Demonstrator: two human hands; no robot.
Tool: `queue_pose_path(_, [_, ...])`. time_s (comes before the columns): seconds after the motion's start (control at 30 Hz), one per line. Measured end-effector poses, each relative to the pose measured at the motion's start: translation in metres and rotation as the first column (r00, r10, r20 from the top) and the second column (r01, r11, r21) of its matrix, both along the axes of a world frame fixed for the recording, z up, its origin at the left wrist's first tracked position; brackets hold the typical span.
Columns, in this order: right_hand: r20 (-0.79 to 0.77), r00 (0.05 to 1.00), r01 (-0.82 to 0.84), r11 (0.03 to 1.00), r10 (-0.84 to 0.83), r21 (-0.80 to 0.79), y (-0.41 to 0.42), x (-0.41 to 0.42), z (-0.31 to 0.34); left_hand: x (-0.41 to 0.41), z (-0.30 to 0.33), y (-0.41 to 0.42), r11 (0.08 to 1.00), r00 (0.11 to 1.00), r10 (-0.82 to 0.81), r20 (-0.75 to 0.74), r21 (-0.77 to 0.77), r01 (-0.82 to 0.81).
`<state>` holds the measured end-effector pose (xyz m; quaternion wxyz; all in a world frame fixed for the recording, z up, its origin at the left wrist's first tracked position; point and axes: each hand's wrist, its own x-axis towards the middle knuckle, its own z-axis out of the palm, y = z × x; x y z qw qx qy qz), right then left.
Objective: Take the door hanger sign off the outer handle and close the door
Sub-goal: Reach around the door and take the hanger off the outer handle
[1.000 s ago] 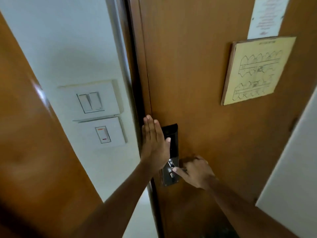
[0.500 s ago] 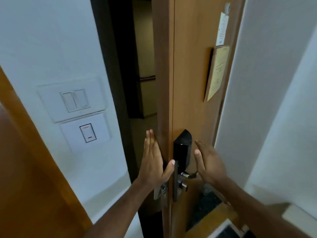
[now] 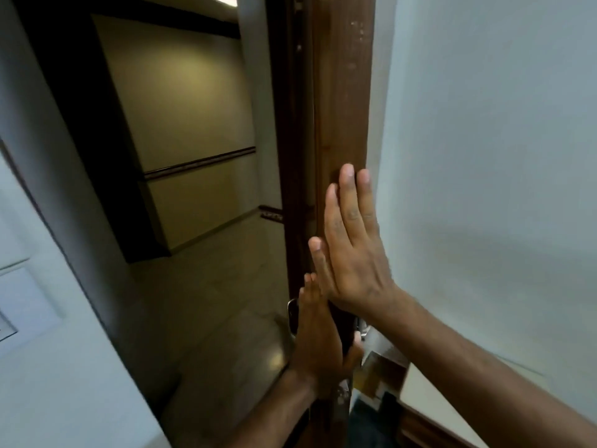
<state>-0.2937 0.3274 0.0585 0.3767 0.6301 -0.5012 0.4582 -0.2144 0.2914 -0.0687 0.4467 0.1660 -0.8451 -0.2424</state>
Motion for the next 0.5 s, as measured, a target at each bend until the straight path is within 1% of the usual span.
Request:
queue_pose_path(0.07, [0.011, 0.992, 0.128, 0.992, -0.128, -0.011, 0.013, -0.024, 0.0, -0.024, -0.003, 0.016, 0.998, 1.0, -0.007, 0.019, -0.059, 0.008])
queue_pose_path(0.13, [0.007, 0.975, 0.221, 0.975, -0.221, -0.01, 0.023, -0.044, -0.001, -0.044, -0.005, 0.031, 0.993, 0.998, 0.01, 0.068, -0.117, -0.002])
queue_pose_path(0.23, [0.021, 0.946, 0.322, 0.947, -0.322, -0.003, 0.038, -0.074, -0.001, -0.077, -0.008, 0.051, 0.983, 0.985, 0.058, 0.162, -0.181, -0.029])
queue_pose_path(0.3, [0.051, 0.927, 0.371, 0.929, -0.371, 0.003, 0.046, -0.094, 0.0, -0.099, -0.005, 0.063, 0.981, 0.991, 0.017, 0.136, -0.194, 0.01])
queue_pose_path(0.4, [0.092, 0.91, 0.406, 0.914, -0.405, 0.009, 0.055, -0.124, -0.001, -0.119, -0.003, 0.065, 0.979, 0.985, -0.158, 0.067, -0.116, 0.165])
queue_pose_path(0.43, [0.084, 0.908, 0.41, 0.912, -0.409, 0.006, 0.057, -0.133, -0.001, -0.12, -0.007, 0.061, 0.98, 0.986, -0.161, 0.038, -0.112, 0.164])
queue_pose_path(0.5, [0.068, 0.904, 0.424, 0.906, -0.423, 0.0, 0.062, -0.154, -0.001, -0.119, -0.023, 0.047, 0.993, 0.995, -0.085, -0.046, -0.082, 0.081])
